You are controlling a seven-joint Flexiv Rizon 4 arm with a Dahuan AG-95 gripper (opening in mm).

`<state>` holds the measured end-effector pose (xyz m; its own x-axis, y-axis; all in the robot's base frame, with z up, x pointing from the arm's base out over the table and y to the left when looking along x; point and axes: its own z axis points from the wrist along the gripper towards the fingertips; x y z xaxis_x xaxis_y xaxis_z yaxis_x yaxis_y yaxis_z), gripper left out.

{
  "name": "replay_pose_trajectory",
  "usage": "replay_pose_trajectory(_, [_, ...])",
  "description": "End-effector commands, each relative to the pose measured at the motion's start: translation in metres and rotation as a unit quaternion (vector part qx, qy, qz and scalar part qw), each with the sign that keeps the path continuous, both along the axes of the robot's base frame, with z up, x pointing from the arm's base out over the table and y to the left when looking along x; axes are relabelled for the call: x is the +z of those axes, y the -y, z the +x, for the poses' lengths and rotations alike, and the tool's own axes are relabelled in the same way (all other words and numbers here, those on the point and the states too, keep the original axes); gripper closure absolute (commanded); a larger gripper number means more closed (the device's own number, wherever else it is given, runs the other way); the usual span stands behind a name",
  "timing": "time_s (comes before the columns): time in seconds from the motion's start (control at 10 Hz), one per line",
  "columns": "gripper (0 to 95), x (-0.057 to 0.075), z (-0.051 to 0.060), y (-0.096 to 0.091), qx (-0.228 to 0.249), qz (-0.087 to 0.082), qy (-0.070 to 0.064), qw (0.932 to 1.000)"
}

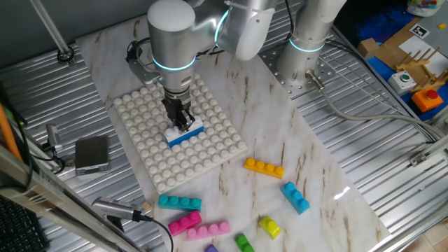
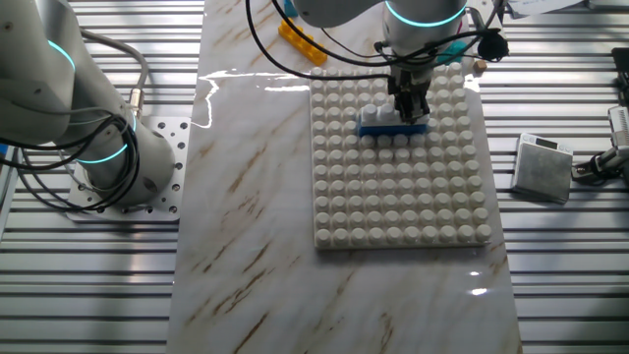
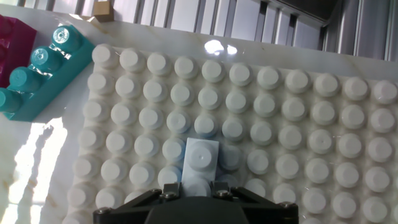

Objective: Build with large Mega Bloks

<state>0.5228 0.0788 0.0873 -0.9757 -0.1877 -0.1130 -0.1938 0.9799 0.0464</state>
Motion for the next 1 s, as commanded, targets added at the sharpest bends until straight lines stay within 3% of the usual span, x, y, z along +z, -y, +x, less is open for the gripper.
replay_pose_trajectory(0.1, [95.0,-0.0028,0.0003,0.0001,0.001,-0.001,0.000,1.0000])
replay_pose_trajectory(0.8, [95.0,-0.0067,0.0005,-0.0002,0.003,-0.001,0.002,1.0000])
replay_pose_trajectory(1.0, [95.0,-0.0001,0.0000,0.0004,0.004,-0.002,-0.002,1.0000])
